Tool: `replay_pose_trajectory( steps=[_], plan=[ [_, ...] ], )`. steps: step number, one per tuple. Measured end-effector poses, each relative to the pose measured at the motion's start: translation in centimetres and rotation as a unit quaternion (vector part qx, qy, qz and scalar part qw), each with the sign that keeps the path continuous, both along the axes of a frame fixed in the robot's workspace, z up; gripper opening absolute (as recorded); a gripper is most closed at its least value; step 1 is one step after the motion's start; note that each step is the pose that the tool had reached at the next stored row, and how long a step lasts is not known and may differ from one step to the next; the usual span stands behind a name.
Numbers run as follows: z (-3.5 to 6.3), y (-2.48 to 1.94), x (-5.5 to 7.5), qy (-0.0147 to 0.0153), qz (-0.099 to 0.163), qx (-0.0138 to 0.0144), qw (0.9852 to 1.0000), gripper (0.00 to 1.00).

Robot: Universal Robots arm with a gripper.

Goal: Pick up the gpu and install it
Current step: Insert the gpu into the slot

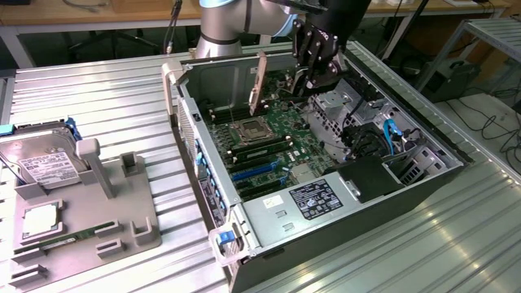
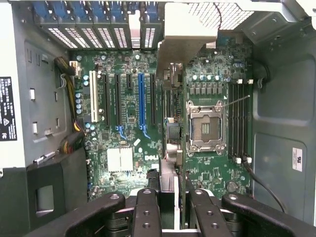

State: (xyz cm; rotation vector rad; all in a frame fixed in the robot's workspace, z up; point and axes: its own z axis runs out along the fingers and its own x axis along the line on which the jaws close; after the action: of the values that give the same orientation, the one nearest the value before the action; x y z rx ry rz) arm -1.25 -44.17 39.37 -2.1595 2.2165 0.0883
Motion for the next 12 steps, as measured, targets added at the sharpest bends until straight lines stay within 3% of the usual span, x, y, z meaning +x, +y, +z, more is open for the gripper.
replay_pose_trajectory(
  steps=[12],
  plan=[
    [-1.75,-0.09,-0.6,0.0002,0.0,0.0002,1.0,0.28]
  ],
)
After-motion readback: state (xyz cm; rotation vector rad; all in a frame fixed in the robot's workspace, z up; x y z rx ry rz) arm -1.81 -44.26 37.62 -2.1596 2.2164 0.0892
